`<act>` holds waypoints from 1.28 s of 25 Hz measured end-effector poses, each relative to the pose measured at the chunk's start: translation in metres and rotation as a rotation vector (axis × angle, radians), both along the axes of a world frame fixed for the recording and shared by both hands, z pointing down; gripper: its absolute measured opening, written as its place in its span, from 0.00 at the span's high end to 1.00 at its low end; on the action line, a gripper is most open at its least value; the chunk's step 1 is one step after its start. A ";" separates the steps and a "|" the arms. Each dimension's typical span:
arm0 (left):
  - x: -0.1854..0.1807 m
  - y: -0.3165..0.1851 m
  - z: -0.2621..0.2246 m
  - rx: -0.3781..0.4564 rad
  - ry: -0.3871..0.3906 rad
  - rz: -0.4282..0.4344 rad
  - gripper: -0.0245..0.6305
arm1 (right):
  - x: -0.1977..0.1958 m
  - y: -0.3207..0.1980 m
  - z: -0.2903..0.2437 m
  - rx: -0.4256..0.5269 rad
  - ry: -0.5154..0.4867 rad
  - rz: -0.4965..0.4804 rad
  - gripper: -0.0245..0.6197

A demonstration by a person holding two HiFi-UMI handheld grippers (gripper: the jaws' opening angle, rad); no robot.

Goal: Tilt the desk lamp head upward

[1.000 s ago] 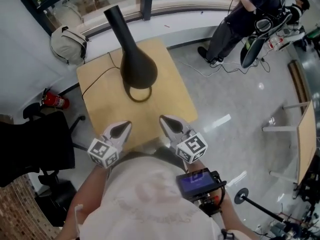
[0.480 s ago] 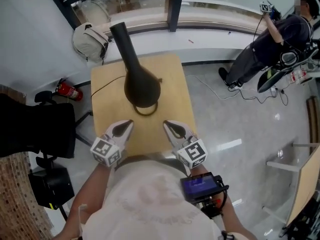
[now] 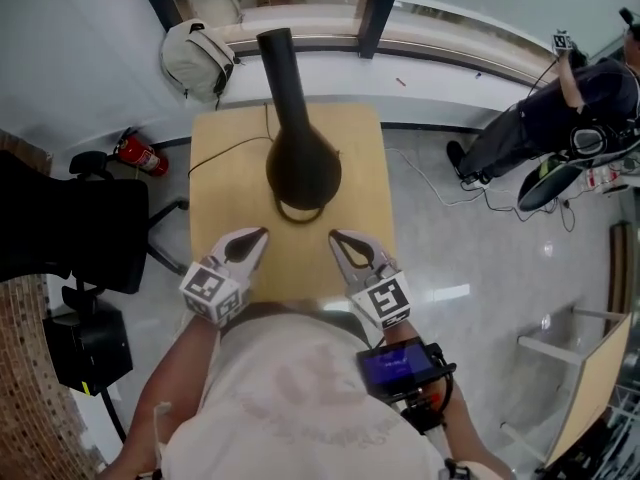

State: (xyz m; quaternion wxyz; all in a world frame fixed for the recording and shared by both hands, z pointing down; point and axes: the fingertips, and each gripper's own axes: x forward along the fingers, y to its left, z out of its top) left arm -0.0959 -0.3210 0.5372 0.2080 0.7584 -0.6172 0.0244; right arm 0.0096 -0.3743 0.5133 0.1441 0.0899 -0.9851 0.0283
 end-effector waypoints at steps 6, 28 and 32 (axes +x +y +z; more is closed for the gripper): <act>-0.018 -0.002 0.004 0.031 0.010 0.055 0.96 | -0.009 0.004 0.003 0.044 0.055 0.045 0.93; -0.058 -0.027 -0.023 0.112 -0.024 0.135 0.96 | -0.033 0.004 -0.004 0.625 0.368 0.079 0.65; -0.051 -0.023 -0.025 0.106 -0.021 0.158 0.96 | -0.039 -0.012 0.009 0.816 0.482 0.082 0.60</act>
